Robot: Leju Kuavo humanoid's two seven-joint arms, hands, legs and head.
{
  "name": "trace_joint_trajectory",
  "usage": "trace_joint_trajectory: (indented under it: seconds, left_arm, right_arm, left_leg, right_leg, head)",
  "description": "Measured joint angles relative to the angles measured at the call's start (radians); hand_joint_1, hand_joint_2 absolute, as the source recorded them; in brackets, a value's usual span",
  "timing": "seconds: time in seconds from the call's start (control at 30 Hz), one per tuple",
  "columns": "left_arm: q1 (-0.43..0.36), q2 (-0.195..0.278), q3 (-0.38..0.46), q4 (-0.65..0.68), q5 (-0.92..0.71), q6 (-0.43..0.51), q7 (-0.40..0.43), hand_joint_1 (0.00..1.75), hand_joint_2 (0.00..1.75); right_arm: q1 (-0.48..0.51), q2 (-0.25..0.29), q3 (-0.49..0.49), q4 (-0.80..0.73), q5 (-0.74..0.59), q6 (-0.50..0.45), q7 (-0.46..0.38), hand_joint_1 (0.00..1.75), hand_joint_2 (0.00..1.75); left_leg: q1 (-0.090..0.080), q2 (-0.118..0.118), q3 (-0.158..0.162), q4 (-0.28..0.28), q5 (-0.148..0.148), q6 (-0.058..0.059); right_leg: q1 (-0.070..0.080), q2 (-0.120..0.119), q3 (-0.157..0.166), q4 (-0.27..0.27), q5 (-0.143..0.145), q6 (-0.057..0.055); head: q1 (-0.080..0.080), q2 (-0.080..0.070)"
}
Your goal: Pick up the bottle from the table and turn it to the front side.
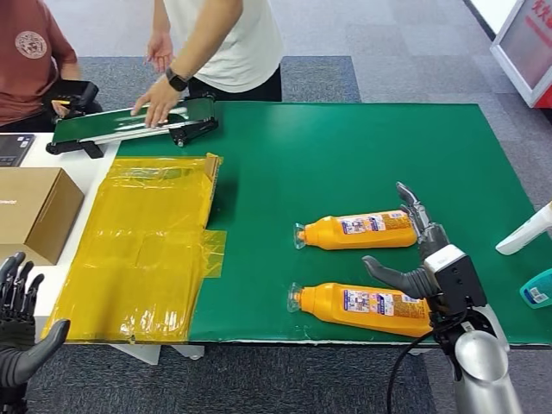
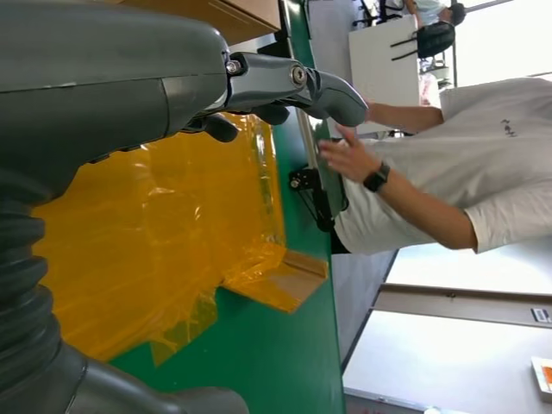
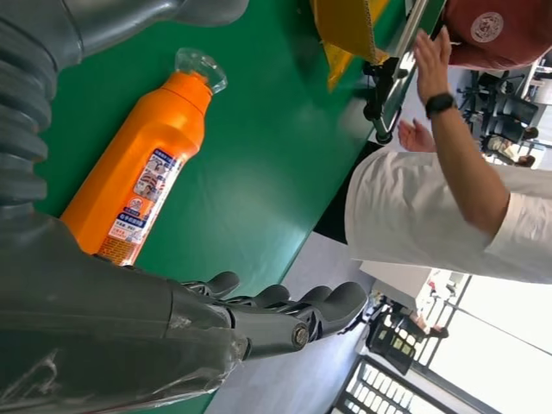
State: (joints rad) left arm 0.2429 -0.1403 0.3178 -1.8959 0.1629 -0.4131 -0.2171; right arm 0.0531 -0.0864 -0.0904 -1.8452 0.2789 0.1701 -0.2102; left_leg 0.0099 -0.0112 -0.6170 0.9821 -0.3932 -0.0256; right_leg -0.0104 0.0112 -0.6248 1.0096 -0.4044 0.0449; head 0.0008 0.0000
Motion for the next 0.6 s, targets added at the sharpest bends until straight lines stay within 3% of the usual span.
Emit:
trace_joint_trajectory:
  seconds: [0.27,0.47,0.6]
  left_arm:
    - [0.004,0.000,0.004,-0.003,0.007,0.000,-0.001,0.00,1.75]
    - [0.026,-0.025,0.047,-0.036,0.007,-0.031,-0.010,0.00,1.75]
    - [0.027,-0.050,0.087,-0.060,0.004,-0.062,-0.010,0.00,1.75]
  right_arm:
    - [0.004,-0.001,0.000,-0.003,0.088,-0.017,0.040,0.00,1.75]
    - [0.044,-0.033,0.023,-0.046,0.514,-0.059,0.169,0.00,1.75]
    - [0.076,-0.053,0.068,-0.073,0.705,-0.058,0.241,0.00,1.75]
  left_leg:
    - [0.000,0.000,0.000,0.000,0.000,0.000]
    - [0.000,0.000,0.000,0.000,-0.001,0.001]
    - [0.000,0.000,0.000,0.000,-0.001,0.001]
  right_leg:
    - [0.000,0.000,0.000,0.000,0.000,0.000]
    - [0.000,0.000,0.000,0.000,0.000,0.000]
    - [0.000,0.000,0.000,0.000,-0.001,0.000]
  head:
    - [0.000,0.000]
    - [0.000,0.000]
    - [0.000,0.000]
